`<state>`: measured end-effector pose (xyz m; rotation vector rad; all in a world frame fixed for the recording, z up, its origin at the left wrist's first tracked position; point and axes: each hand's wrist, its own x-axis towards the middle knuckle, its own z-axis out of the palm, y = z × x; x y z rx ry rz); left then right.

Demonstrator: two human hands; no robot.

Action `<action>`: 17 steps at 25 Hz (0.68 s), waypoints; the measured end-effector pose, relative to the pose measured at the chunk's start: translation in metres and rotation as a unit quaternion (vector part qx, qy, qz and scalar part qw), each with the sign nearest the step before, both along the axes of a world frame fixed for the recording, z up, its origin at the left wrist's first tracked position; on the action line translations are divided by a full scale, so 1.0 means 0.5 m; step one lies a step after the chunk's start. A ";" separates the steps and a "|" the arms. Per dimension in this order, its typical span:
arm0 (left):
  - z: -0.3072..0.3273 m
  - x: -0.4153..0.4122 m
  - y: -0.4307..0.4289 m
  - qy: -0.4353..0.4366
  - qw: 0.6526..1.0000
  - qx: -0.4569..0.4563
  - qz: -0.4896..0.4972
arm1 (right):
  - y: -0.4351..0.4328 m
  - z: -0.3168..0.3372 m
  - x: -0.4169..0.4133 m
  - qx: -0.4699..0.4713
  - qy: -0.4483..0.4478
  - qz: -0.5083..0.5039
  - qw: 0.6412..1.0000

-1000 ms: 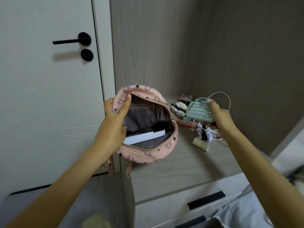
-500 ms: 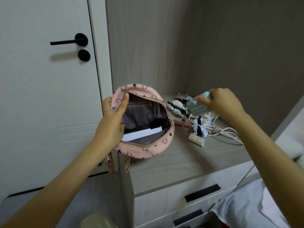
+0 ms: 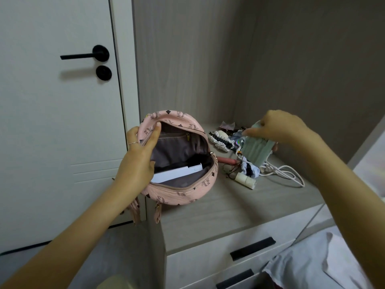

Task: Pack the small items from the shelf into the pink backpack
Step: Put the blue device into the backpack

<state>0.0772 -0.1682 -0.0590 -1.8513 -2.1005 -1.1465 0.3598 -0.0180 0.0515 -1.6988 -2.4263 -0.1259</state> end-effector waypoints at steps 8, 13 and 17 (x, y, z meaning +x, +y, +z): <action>-0.001 0.000 0.002 0.010 1.000 -0.008 0.003 | 0.004 0.015 -0.007 0.204 -0.117 0.115 0.965; 0.009 0.023 0.000 0.207 0.971 0.028 0.116 | -0.025 -0.025 0.015 0.243 -0.004 0.172 0.955; 0.065 0.060 0.009 0.172 0.983 0.048 0.049 | -0.054 -0.101 0.016 0.364 0.062 0.176 0.913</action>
